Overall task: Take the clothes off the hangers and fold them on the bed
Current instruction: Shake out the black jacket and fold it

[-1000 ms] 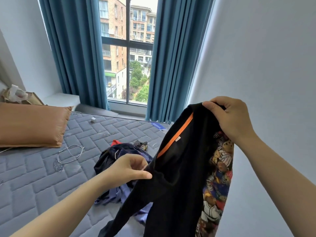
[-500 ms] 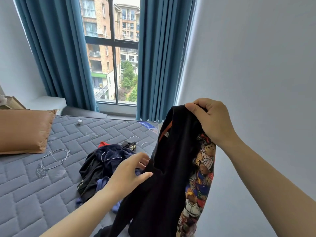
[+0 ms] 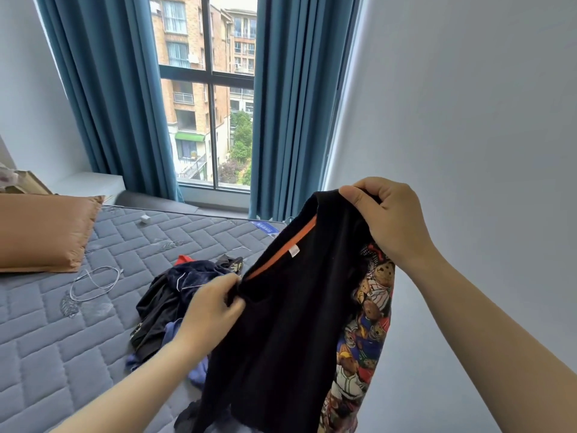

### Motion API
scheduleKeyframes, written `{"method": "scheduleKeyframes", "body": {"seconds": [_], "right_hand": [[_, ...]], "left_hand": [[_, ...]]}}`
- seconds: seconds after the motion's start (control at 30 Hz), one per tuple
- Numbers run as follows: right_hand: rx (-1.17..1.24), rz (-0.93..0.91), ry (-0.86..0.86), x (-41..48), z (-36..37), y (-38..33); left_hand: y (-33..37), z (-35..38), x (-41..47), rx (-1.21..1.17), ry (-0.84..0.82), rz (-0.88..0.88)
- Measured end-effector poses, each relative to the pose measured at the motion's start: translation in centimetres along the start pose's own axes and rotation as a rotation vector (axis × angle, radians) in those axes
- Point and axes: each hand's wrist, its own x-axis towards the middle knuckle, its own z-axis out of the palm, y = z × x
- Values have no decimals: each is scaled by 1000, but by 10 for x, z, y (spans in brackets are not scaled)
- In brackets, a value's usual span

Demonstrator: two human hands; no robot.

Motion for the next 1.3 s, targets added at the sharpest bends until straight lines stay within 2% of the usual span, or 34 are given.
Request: {"method": "scheduleKeyframes", "body": {"seconds": [0.1, 0.17, 0.4, 0.57, 0.8, 1.03, 1.3], "right_hand": [[-26, 4, -34, -6, -6, 8], [-45, 9, -78, -12, -10, 12], [-149, 33, -285, -48, -20, 1], [-210, -3, -199, -101, -4, -27], [-218, -53, -170, -186, 34, -86], [-187, -28, -195, -244, 71, -132], [-171, 20, -271, -251, 111, -142]], "left_hand": [[-5, -26, 7, -35, 120, -120], [-7, -46, 10, 28, 163, -123], [4, -123, -5, 69, 19, 7], [6, -176, -47, 55, -52, 113], [-21, -253, -131, 102, -3, 184], [-43, -300, -194, 105, 15, 170], [-81, -312, -220, 76, 5, 52]]}}
